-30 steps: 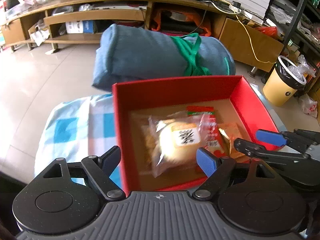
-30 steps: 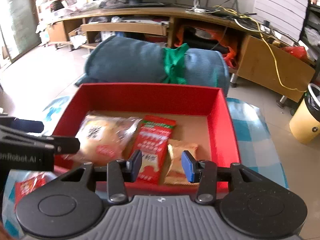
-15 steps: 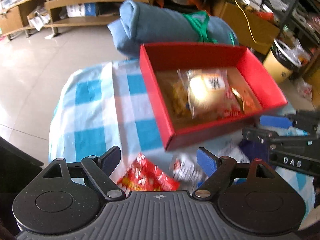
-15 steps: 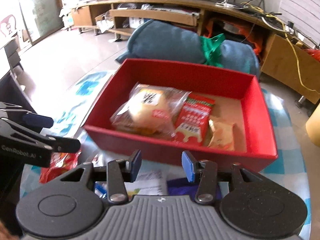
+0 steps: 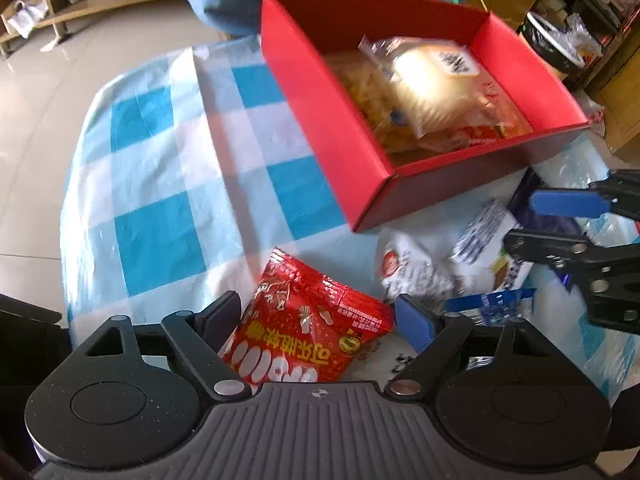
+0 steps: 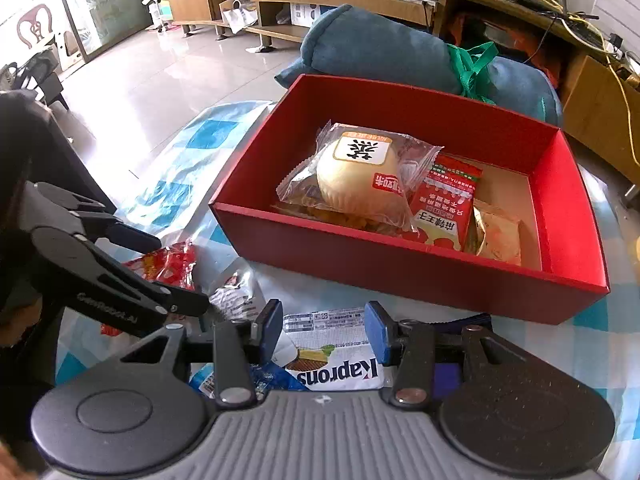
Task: Organize snacks
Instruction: 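Move the left tool to the red chip bag while the right approaches the blue sausage pack, then close the left tool on the red chip bag while the right grasps the blue sausage pack, then lift and carry the red chip bag and blue sausage pack over the red box with both tools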
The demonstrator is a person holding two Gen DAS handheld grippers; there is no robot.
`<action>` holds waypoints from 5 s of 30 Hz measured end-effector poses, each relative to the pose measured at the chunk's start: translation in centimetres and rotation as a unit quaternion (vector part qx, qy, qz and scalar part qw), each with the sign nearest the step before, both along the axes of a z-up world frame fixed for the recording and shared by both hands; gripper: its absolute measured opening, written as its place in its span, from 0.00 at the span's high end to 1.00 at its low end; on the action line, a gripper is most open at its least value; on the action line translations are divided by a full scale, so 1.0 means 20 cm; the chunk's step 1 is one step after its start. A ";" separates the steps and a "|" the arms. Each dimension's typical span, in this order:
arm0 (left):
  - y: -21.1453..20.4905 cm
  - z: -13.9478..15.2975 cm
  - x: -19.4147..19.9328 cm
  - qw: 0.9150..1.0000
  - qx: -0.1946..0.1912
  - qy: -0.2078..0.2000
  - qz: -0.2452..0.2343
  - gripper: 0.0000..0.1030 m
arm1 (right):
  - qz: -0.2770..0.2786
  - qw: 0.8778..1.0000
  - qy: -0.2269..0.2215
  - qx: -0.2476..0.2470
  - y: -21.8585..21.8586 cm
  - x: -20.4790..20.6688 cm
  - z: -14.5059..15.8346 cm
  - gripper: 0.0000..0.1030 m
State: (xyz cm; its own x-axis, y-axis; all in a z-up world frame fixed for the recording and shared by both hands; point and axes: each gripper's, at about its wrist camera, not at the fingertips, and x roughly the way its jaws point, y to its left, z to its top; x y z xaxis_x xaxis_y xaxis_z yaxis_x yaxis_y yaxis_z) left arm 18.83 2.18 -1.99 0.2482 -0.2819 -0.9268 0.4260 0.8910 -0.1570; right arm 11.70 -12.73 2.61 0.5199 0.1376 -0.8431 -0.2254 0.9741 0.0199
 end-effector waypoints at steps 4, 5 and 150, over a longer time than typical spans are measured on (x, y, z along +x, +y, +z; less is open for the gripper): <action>0.01 -0.01 -0.02 1.000 0.002 0.000 -0.007 0.14 | -0.001 1.000 0.005 0.002 -0.01 0.00 0.00 0.61; 0.00 -0.01 -0.04 1.000 0.010 0.000 -0.008 0.14 | -0.002 1.000 0.006 0.003 -0.02 0.00 -0.01 0.61; -0.08 0.17 -0.40 0.999 -0.028 -0.016 0.014 0.42 | 0.049 0.997 0.017 -0.064 0.00 -0.33 -0.02 0.38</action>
State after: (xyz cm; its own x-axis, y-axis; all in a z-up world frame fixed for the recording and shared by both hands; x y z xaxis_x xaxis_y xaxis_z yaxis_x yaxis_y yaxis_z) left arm 10.87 0.62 1.50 0.2864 -0.3249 -0.9013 0.4070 0.8929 -0.1925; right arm 5.12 -12.74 2.20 0.4799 0.0766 -0.8740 -0.3210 0.9424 -0.0937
